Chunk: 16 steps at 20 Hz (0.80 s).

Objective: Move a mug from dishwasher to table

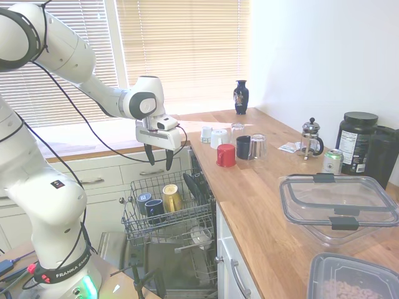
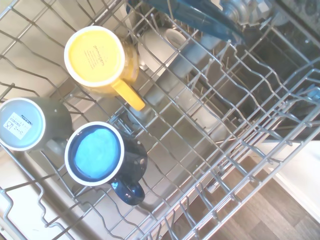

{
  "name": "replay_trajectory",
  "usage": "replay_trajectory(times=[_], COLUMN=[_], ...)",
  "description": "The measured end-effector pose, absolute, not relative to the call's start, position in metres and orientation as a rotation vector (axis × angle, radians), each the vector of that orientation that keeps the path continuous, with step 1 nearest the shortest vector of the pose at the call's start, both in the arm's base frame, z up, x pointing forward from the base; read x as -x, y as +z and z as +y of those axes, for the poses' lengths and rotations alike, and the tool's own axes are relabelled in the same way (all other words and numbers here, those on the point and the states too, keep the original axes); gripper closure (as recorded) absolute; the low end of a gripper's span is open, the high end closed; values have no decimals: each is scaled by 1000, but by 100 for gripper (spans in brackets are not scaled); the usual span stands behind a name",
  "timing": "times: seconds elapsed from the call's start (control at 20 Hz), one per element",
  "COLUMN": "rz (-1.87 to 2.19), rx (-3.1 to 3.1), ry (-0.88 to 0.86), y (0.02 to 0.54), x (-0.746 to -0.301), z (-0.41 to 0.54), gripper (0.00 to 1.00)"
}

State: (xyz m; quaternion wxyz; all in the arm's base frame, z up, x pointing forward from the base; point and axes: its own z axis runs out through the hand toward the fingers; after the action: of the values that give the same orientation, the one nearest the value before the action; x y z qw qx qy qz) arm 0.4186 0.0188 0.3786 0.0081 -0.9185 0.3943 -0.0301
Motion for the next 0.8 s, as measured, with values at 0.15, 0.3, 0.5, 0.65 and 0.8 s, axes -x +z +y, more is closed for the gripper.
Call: replay_trajectory(times=[0.15, 0.3, 0.5, 0.65, 0.8], rz=[1232, 1209, 1136, 1075, 1055], rx=[2872, 2890, 2952, 3011, 3071], ry=[-94, -96, -71, -55, -53], y=[378, 377, 346, 316, 286], x=[-419, -418, -405, -400, -399], z=[17, 16, 33, 54, 74], gripper=[0, 0, 0, 0, 0])
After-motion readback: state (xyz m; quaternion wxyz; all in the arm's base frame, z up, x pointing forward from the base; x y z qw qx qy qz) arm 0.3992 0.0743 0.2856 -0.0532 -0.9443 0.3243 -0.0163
